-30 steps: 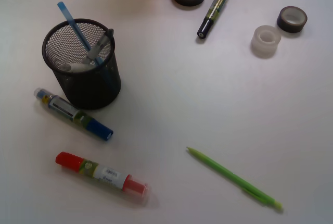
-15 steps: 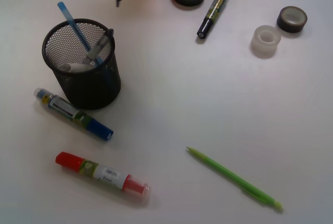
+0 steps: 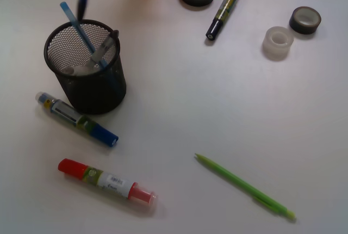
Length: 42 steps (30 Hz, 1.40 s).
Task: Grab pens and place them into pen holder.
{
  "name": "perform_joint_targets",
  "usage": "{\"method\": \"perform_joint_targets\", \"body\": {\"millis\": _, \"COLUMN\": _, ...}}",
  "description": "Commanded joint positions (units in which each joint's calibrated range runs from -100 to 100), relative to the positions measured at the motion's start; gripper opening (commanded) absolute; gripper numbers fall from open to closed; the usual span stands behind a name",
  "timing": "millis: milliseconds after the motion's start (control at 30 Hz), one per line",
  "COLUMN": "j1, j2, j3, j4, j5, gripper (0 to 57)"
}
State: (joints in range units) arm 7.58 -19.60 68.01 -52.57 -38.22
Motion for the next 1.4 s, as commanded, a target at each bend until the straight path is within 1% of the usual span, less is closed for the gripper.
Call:
{"method": "perform_joint_targets", "body": {"millis": 0, "j1": -0.2, "j2": 0.3, "j3": -0.4, "j4": -1.2, "j5": 1.0, "gripper": 16.6}}
{"method": "perform_joint_targets", "body": {"millis": 200, "j1": -0.8, "j2": 0.0, "j3": -0.4, "j4": -1.3, "j5": 1.0, "gripper": 16.9}}
{"method": "perform_joint_targets", "body": {"millis": 600, "j1": -9.3, "j2": 0.8, "j3": 0.6, "j4": -0.7, "j5": 2.9, "gripper": 16.6}}
{"method": "perform_joint_targets", "body": {"millis": 767, "j1": -11.4, "j2": 0.2, "j3": 0.6, "j4": 5.8, "j5": 4.5, "gripper": 16.7}}
{"method": "perform_joint_targets", "body": {"millis": 1067, "j1": -19.6, "j2": -0.8, "j3": -1.8, "j4": 33.1, "j5": 8.2, "gripper": 16.9}}
{"method": "perform_joint_targets", "body": {"millis": 1267, "j1": -25.0, "j2": -9.0, "j3": -13.1, "j4": 71.2, "j5": 12.2, "gripper": 16.9}}
{"method": "perform_joint_targets", "body": {"millis": 1367, "j1": -27.5, "j2": -11.3, "j3": -18.7, "j4": 85.9, "j5": 14.0, "gripper": 16.9}}
